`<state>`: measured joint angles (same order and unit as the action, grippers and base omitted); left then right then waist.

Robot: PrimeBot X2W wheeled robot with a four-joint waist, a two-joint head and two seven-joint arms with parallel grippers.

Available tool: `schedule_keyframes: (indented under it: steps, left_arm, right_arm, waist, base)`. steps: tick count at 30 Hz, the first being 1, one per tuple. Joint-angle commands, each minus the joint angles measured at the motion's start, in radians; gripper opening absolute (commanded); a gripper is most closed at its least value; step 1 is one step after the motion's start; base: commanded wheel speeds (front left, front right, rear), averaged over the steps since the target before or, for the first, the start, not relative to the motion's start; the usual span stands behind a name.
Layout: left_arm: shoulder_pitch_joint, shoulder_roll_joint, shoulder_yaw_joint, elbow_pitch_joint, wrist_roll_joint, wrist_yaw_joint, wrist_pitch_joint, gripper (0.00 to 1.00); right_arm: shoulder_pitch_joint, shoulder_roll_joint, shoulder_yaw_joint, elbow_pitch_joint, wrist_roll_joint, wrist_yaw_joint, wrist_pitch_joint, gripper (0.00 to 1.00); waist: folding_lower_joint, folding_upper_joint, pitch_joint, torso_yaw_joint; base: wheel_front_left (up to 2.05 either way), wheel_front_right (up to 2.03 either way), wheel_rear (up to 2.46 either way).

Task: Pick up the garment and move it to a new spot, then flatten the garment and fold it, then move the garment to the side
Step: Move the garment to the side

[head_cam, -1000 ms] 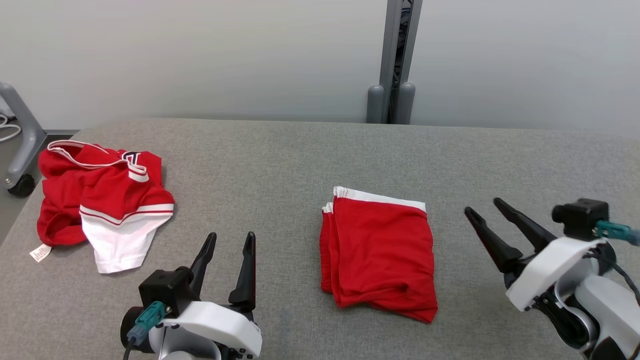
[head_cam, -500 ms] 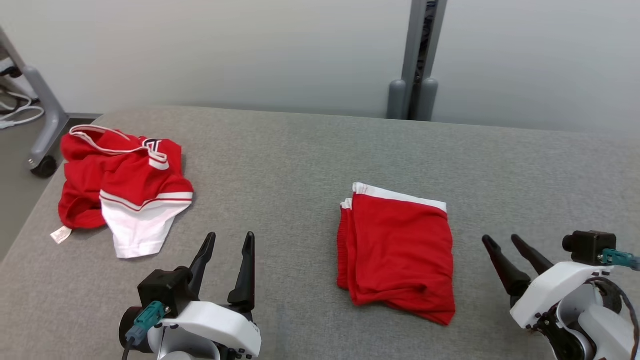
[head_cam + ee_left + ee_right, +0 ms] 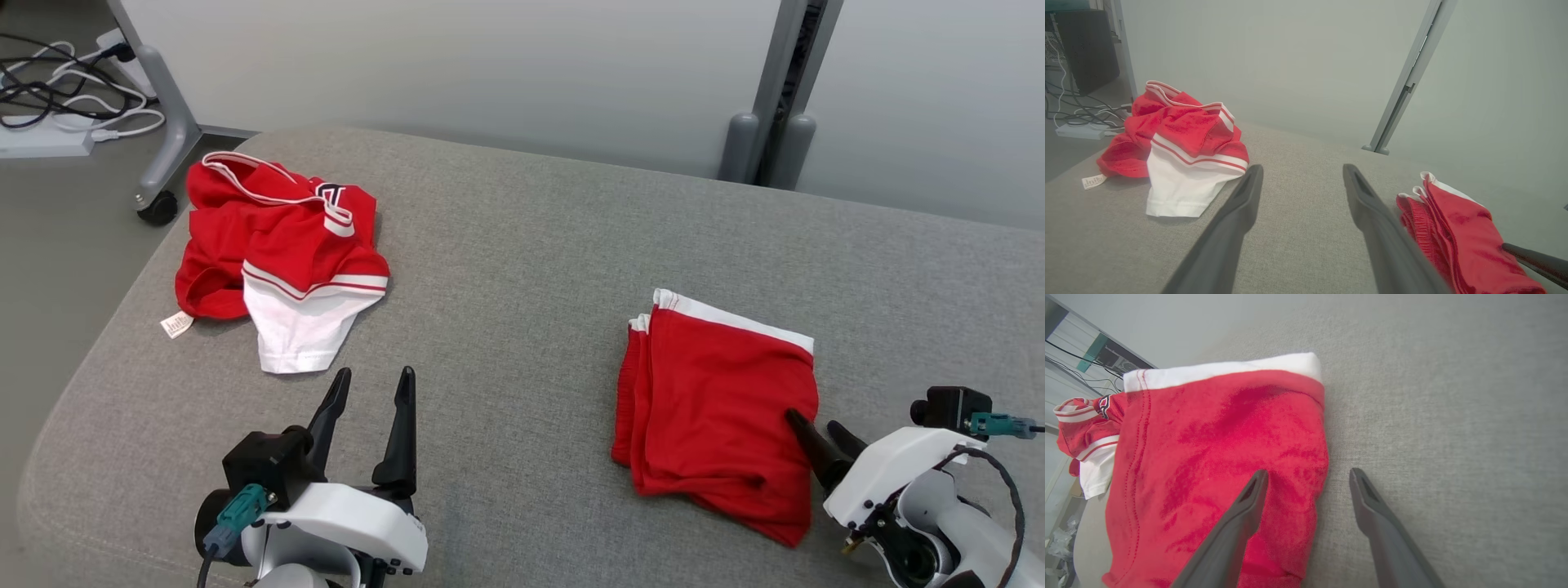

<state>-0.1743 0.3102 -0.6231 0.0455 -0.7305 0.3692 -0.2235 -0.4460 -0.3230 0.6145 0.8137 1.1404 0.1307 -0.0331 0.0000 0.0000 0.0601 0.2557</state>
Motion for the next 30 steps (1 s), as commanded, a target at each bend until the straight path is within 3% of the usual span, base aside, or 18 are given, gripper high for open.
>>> schedule_keyframes:
  steps: [1, 6, 7, 9, 12, 15, 23, 30]
  left_arm:
    - [-0.019, 0.002, 0.005, 0.001, 0.001, -0.004, -0.006, 1.00]
    - [-0.021, -0.001, 0.008, 0.005, 0.002, -0.004, -0.011, 1.00]
    - [-0.022, -0.002, 0.009, 0.005, 0.002, -0.003, -0.012, 1.00]
    - [-0.023, -0.003, 0.011, 0.005, 0.002, -0.002, -0.014, 1.00]
    - [-0.024, -0.003, 0.012, 0.004, 0.003, -0.001, -0.015, 1.00]
    - [-0.026, -0.002, 0.014, 0.004, 0.004, -0.003, -0.016, 1.00]
    - [-0.037, 0.002, 0.017, -0.001, 0.010, -0.002, -0.020, 1.00]
    - [-0.041, 0.006, 0.017, -0.013, 0.012, 0.002, -0.015, 1.00]
  right_arm:
    - [-0.011, 0.008, -0.007, 0.013, 0.018, 0.000, 0.010, 1.00]
    - [-0.030, 0.031, -0.008, 0.057, 0.041, 0.000, 0.022, 1.00]
    - [-0.035, 0.035, -0.009, 0.062, 0.044, 0.000, 0.016, 0.93]
    - [-0.047, 0.036, -0.004, 0.071, 0.038, 0.000, 0.000, 0.49]
    - [-0.059, 0.040, 0.004, 0.073, 0.034, 0.000, -0.008, 0.35]
    - [-0.072, 0.038, 0.021, 0.063, 0.033, 0.000, -0.012, 0.00]
    - [-0.097, 0.008, 0.070, 0.002, 0.031, 0.000, -0.044, 0.00]
    - [-0.128, -0.054, 0.123, -0.047, 0.004, 0.000, -0.063, 0.00]
  waist:
    - [0.0000, 0.0000, 0.010, 0.014]
    - [0.0000, 0.0000, 0.021, 0.025]
    - [0.0000, 0.0000, 0.023, 0.026]
    - [0.0000, 0.0000, 0.026, 0.024]
    - [0.0000, 0.0000, 0.031, 0.017]
    - [0.0000, 0.0000, 0.038, 0.004]
    - [0.0000, 0.0000, 0.055, -0.055]
    - [0.0000, 0.0000, 0.065, -0.159]
  base:
    - [0.00, 0.00, 0.00]
    - [0.00, 0.00, 0.00]
    - [0.00, 0.00, 0.00]
    - [0.00, 0.00, 0.00]
    - [0.00, 0.00, 0.00]
    - [0.00, 0.00, 0.00]
    - [0.00, 0.00, 0.00]
    - [0.00, 0.00, 0.00]
